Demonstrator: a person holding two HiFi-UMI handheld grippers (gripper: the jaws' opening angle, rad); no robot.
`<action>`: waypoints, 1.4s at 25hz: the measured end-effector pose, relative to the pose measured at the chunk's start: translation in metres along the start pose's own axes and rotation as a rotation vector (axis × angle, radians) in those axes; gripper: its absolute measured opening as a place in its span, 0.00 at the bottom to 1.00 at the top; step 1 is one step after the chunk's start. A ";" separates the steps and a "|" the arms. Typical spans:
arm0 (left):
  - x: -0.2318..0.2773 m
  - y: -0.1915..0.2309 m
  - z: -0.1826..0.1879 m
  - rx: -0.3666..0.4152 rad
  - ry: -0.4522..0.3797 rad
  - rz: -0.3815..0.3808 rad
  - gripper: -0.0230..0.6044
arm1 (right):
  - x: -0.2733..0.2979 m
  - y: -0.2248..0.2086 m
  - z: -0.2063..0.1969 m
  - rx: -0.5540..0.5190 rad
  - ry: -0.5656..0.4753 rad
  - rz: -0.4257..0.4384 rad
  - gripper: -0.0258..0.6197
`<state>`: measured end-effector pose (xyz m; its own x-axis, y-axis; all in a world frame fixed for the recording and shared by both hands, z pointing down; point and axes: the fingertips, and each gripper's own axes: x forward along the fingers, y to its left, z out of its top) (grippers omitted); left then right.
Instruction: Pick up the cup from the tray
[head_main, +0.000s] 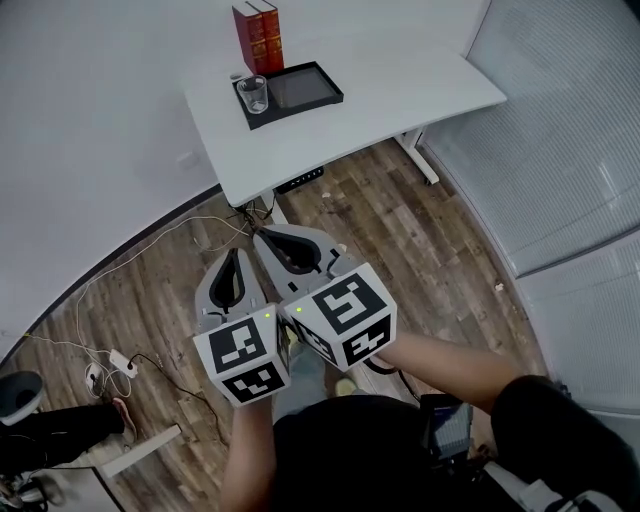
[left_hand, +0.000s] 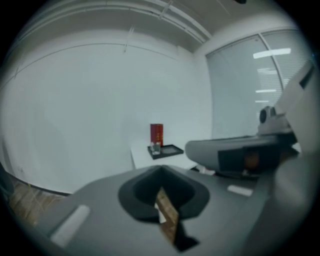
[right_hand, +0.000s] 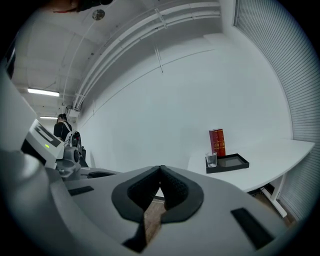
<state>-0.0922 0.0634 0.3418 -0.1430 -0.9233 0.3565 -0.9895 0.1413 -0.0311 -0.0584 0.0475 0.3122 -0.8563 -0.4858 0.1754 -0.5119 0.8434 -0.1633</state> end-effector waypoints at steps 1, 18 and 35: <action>0.006 0.002 0.002 0.003 0.002 -0.003 0.04 | 0.005 -0.004 0.001 0.003 0.004 -0.004 0.06; 0.076 0.062 0.031 0.000 0.010 -0.036 0.04 | 0.099 -0.019 0.025 -0.005 0.013 -0.005 0.06; 0.130 0.102 0.044 -0.022 -0.008 -0.127 0.04 | 0.163 -0.031 0.036 -0.031 0.013 -0.067 0.06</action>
<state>-0.2125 -0.0580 0.3437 -0.0164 -0.9371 0.3486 -0.9989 0.0304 0.0347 -0.1847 -0.0664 0.3112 -0.8190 -0.5387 0.1976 -0.5657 0.8157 -0.1208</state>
